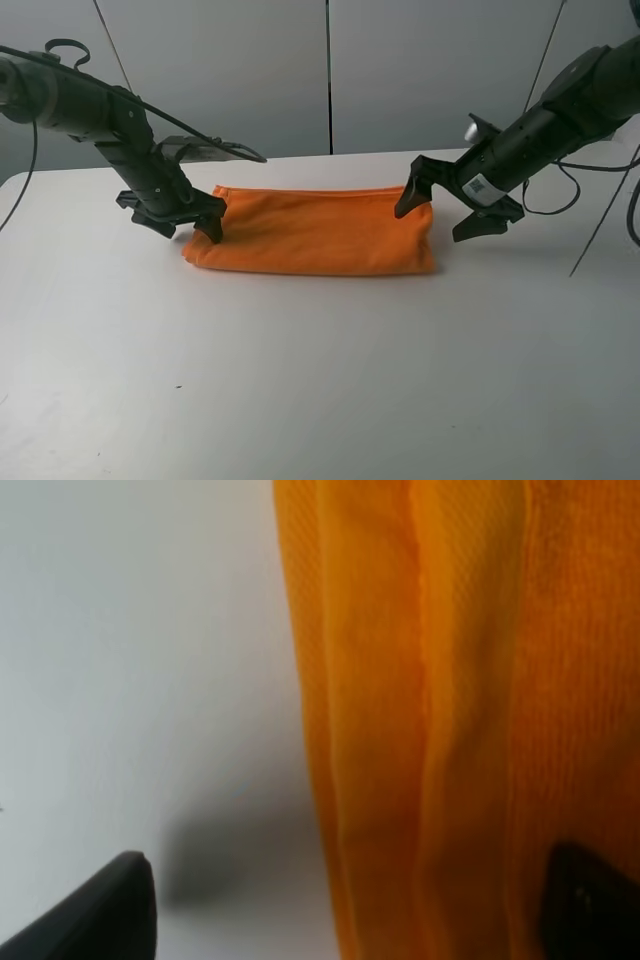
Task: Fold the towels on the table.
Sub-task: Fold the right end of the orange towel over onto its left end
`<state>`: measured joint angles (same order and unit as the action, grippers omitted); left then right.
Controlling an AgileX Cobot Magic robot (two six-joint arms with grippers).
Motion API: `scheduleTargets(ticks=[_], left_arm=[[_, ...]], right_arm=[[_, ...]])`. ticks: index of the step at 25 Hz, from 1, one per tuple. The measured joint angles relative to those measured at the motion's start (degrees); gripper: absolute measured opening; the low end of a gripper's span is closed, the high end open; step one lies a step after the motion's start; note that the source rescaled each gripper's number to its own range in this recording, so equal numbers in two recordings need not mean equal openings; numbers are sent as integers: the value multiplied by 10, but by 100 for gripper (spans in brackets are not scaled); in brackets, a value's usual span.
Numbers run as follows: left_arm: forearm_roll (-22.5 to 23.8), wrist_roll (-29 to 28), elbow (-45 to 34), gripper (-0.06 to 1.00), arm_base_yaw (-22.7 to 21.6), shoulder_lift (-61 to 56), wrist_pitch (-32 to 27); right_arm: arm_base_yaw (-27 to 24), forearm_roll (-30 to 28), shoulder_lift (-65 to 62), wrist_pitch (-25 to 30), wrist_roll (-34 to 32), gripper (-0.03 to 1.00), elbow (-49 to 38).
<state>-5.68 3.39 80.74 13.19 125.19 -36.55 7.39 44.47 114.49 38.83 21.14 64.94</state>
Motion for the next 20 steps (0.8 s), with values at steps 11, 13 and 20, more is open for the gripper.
scheduleTargets(ticks=[11,13,20], left_arm=[[0,-1,0,98,0,1,0],[0,-1,0,98,0,1,0],[1,-1,0,98,0,1,0]], right_arm=[[4,13,24,-30,-9,100,-1],[8,17,33,-35,-9,100,-1],[17,32,47,-53,-7,100,-1]])
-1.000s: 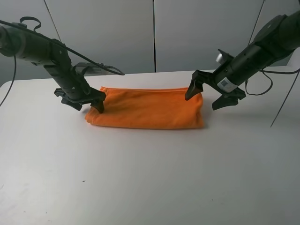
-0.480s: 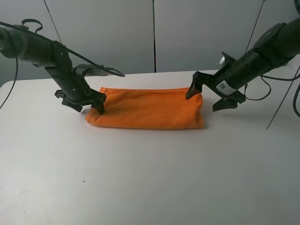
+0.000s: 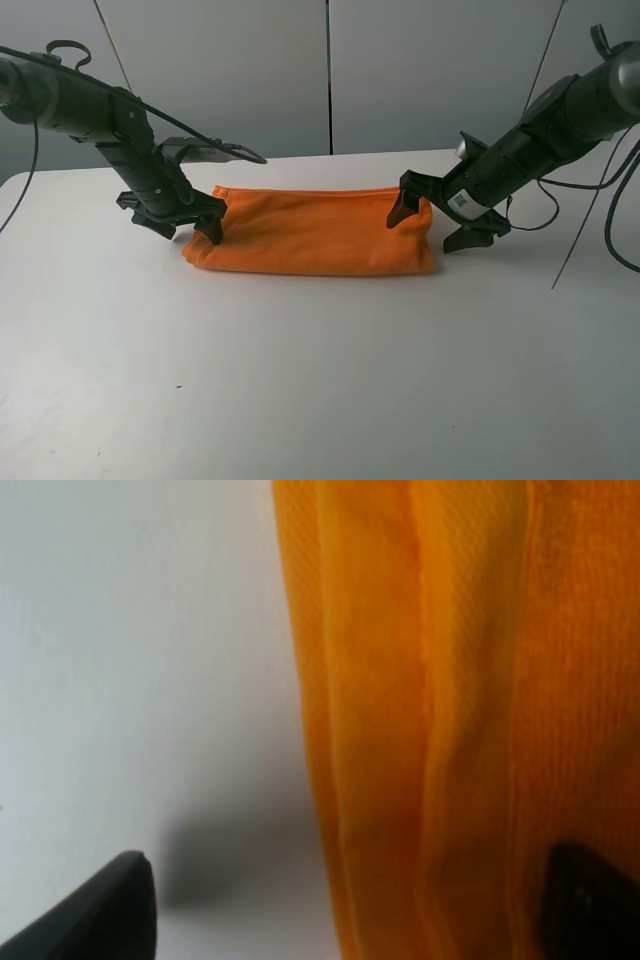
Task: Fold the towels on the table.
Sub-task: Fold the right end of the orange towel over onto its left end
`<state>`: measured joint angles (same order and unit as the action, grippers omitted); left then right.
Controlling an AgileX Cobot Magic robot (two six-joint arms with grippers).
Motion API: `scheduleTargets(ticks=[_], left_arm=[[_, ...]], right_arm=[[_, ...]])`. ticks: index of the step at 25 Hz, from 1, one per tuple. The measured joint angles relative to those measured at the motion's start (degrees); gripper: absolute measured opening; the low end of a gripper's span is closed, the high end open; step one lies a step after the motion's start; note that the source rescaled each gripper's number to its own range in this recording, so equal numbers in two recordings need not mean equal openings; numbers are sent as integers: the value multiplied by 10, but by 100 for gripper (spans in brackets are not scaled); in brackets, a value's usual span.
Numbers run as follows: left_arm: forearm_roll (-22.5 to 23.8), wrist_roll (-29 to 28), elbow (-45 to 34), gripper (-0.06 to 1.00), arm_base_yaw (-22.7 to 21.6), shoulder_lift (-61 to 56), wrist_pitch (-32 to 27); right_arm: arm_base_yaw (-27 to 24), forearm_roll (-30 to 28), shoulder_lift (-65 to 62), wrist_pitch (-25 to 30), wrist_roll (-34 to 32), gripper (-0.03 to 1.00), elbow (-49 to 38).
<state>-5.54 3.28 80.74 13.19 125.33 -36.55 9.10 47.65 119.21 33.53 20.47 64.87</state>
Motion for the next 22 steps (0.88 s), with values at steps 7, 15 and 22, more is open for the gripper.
scheduleTargets(ticks=[7,15,22], left_arm=[[2,0,0,98,0,0,0],[2,0,0,98,0,0,-2],[2,0,0,98,0,0,-6]], right_arm=[[15,22,6,-19,12,100,1],[32,41,9,-35,24,100,3],[49,57,9,-47,42,100,3]])
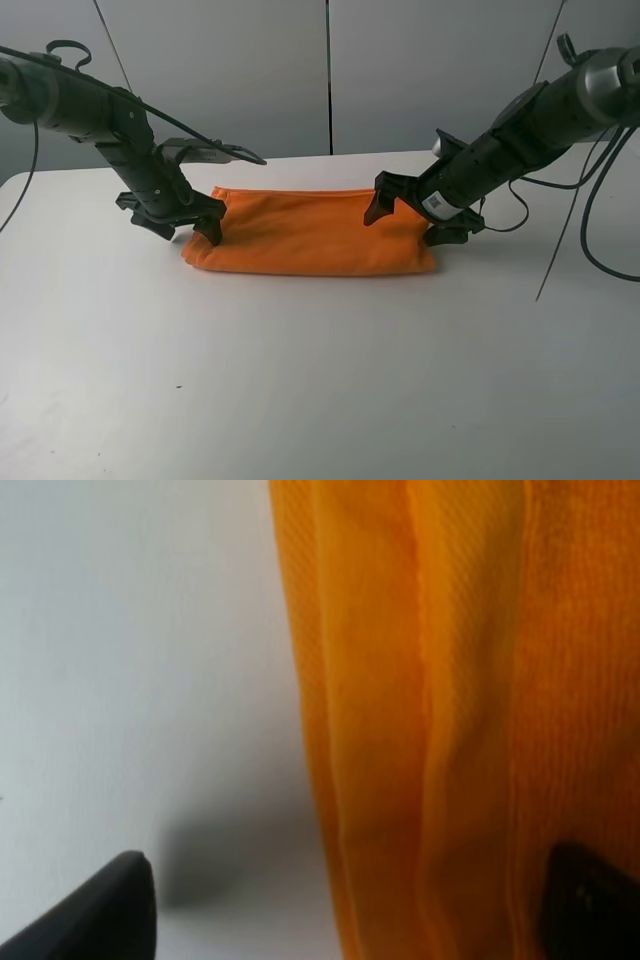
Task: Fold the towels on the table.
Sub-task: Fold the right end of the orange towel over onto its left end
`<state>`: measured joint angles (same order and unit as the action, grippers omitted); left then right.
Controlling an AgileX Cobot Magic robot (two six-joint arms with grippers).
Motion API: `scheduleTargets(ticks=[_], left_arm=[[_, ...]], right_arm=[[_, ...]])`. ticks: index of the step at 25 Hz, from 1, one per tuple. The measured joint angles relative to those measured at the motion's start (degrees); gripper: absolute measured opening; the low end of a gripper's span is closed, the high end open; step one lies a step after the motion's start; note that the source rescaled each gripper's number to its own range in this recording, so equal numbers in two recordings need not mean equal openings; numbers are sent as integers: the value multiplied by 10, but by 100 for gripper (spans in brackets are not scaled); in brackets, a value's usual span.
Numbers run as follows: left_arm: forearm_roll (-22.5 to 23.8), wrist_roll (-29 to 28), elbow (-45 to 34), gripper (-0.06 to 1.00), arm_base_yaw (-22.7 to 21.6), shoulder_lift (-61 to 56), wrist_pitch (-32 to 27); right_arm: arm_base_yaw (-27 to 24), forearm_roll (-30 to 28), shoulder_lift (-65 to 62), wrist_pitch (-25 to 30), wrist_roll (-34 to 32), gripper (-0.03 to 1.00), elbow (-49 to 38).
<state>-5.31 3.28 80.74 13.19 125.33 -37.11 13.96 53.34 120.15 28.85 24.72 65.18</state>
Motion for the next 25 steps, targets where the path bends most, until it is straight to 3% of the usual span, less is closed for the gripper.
scheduleTargets(ticks=[25], left_arm=[[0,-1,0,98,0,0,-3]], right_arm=[[0,47,13,3,58,100,3]])
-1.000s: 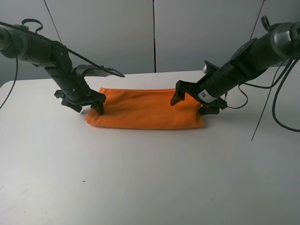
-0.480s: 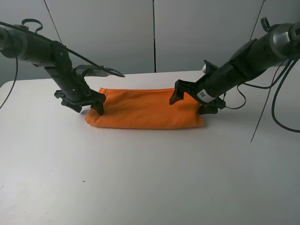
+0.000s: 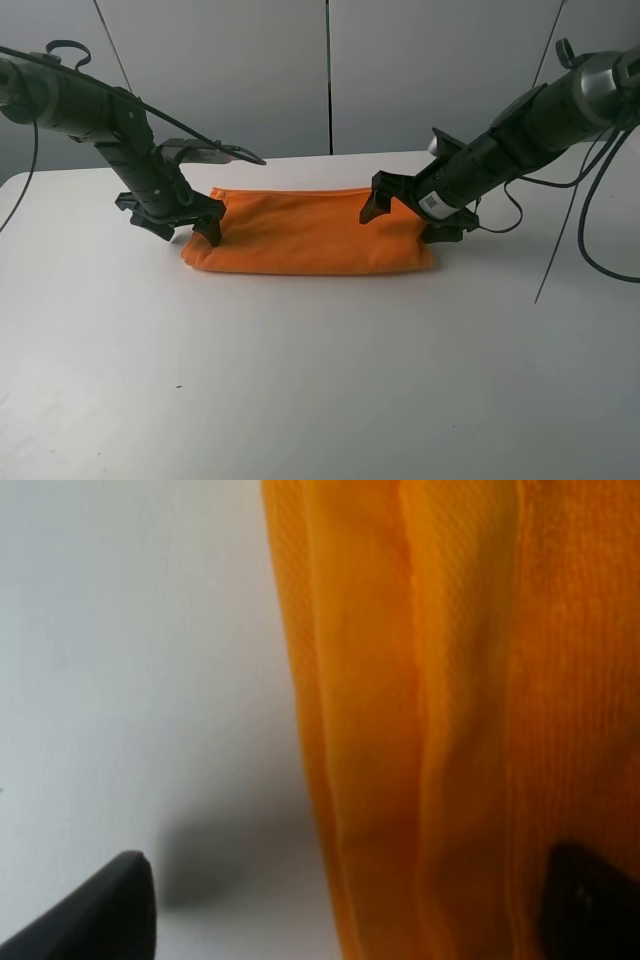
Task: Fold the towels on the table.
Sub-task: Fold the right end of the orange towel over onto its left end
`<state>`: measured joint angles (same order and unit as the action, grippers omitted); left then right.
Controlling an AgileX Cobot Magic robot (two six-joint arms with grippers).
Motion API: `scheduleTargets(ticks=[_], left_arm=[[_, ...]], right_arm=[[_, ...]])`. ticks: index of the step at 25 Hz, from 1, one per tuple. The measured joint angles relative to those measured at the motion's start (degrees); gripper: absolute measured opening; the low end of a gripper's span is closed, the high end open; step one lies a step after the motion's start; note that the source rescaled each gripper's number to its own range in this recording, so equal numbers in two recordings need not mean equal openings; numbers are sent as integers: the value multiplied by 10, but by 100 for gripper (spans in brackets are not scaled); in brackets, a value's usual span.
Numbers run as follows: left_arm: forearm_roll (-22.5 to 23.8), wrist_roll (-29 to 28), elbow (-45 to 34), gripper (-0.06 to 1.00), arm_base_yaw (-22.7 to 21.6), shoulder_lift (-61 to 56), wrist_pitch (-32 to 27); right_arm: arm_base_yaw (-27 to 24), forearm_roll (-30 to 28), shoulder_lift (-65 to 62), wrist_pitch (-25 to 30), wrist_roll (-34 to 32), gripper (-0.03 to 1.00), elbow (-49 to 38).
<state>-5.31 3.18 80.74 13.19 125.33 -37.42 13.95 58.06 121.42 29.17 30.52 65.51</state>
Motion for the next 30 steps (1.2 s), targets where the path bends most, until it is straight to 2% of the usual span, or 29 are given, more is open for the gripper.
scheduleTargets(ticks=[6,11,12,13,15,18,19,30], left_arm=[[0,0,0,98,0,0,-2],[0,1,0,98,0,0,-3],[0,1,0,98,0,0,-5],[0,1,0,98,0,0,-6],[1,2,0,98,0,0,-7],[1,2,0,98,0,0,-8],[1,2,0,98,0,0,-8],[6,10,0,98,0,0,-16]], right_arm=[[0,73,12,14,53,100,5],[0,77,13,18,57,99,5],[0,71,13,18,51,97,6],[0,65,14,18,44,91,5],[0,45,16,18,30,69,5],[0,26,25,21,17,12,2],[0,26,27,22,17,7,2],[1,8,27,47,16,7,16]])
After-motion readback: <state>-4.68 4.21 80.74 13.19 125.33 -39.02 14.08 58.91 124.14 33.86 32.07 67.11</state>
